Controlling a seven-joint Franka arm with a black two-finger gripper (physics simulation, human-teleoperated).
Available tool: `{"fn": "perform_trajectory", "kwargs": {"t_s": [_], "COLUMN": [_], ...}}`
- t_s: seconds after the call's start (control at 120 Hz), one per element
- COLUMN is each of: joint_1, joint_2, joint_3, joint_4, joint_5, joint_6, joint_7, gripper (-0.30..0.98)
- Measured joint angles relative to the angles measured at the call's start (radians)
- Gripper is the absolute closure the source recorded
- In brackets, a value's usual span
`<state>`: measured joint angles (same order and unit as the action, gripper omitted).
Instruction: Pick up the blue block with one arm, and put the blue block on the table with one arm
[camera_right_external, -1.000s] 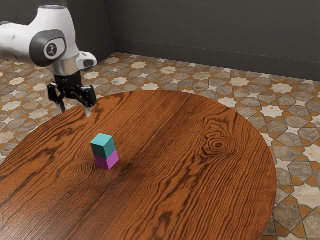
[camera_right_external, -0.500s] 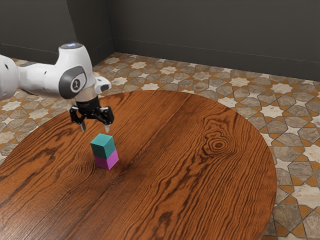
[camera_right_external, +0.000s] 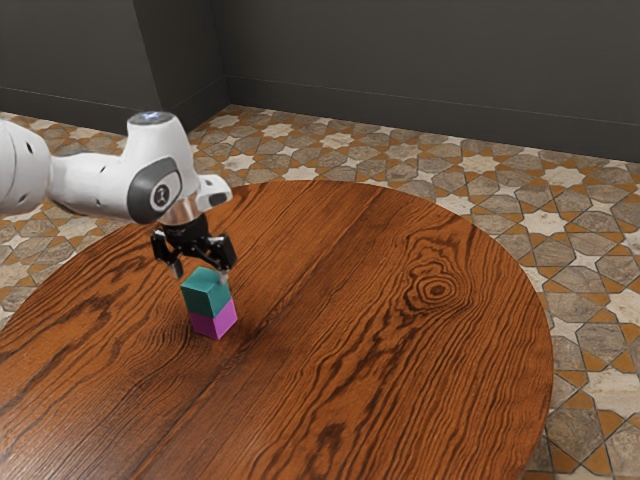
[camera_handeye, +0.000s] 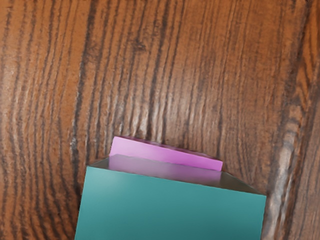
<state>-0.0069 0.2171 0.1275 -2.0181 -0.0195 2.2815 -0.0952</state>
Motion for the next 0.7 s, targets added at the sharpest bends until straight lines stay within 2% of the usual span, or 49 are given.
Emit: {"fn": "perform_trajectory", "kwargs": {"t_s": [0.467,0.7], "joint_1": [0.008,0.008], "joint_2": [0.059,0.055], "joint_3": [0.0,0.0], "joint_4": [-0.005,-0.004], "joint_5": [-0.021,-0.019], "joint_6": [0.043,0.049], "joint_7": [0.05,0.063], "gripper": [0.0,0.22]}}
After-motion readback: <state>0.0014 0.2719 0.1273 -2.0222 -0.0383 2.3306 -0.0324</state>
